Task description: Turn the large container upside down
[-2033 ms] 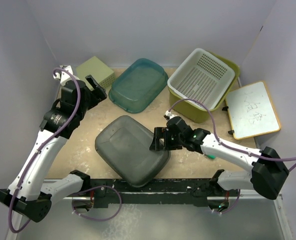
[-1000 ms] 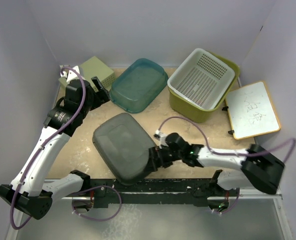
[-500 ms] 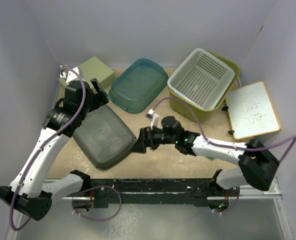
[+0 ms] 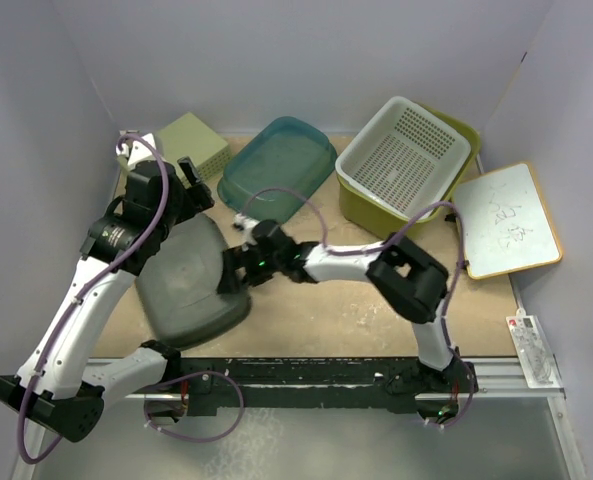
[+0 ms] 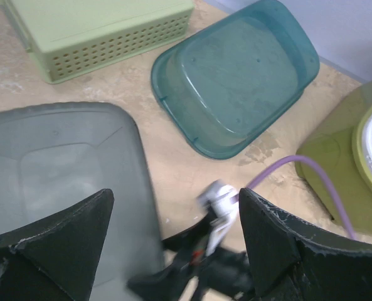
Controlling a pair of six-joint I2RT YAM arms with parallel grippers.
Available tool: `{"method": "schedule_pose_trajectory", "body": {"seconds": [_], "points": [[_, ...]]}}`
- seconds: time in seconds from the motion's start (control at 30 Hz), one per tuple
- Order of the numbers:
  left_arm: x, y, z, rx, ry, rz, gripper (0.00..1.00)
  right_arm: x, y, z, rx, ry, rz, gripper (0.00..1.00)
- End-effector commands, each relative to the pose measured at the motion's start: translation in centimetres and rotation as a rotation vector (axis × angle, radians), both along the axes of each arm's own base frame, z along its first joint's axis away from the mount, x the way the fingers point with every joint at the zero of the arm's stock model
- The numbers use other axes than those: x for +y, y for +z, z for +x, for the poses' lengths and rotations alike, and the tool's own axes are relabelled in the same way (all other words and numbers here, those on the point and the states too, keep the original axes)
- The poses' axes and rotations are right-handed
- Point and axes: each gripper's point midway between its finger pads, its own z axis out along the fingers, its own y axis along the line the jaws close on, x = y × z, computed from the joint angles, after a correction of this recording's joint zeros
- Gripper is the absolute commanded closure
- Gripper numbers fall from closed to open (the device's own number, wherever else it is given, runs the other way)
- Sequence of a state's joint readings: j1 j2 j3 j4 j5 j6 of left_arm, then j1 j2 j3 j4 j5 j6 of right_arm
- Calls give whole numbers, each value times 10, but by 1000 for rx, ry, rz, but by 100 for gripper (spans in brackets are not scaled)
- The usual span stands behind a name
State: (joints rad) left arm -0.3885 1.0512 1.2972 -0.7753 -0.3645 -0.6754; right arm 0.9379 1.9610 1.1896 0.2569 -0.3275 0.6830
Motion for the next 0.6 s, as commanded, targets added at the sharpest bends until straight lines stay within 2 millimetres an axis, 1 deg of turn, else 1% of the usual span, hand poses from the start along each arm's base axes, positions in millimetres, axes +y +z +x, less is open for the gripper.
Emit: {"method": "schedule_pose_trajectory", "body": {"seconds": [0.0,0.03,0.07,0.1,0.13,0.17,0.23,0.27,0.37,0.43,0.47,0.5,0.53,0.57], "points": [[20,25,-11,-51,57,41,22,77,49,-75,-62,277,150,0],[22,26,-12,-51,66,47,22,78,54,-79,-68,288,167,0],[24,25,-14,-43,70,56,22,74,58,-84,-59,296,176,0],[24,21,-14,-24,63,70,22,66,57,-87,-40,289,181,0],[22,13,-14,8,44,87,22,58,65,-83,-56,274,184,0],[18,2,-13,51,21,102,22,46,70,-79,-73,258,172,0],[9,-22,-12,126,-30,113,24,14,73,-73,-108,218,114,0],[4,-35,-12,152,-51,106,26,-9,64,-67,-122,172,47,0],[-7,-79,-16,225,-89,74,30,-78,69,-50,-185,49,-84,0],[-23,-111,-23,291,-136,16,32,-125,86,-35,-281,-59,-171,0],[-35,-123,-25,305,-164,-41,32,-149,97,-27,-334,-111,-229,0],[-49,-133,-27,304,-192,-106,32,-171,111,-19,-381,-166,-271,0],[-59,-143,-28,302,-207,-158,32,-191,134,-11,-453,-217,-287,0],[-67,-153,-28,305,-210,-194,32,-210,151,-2,-500,-281,-317,0]]}}
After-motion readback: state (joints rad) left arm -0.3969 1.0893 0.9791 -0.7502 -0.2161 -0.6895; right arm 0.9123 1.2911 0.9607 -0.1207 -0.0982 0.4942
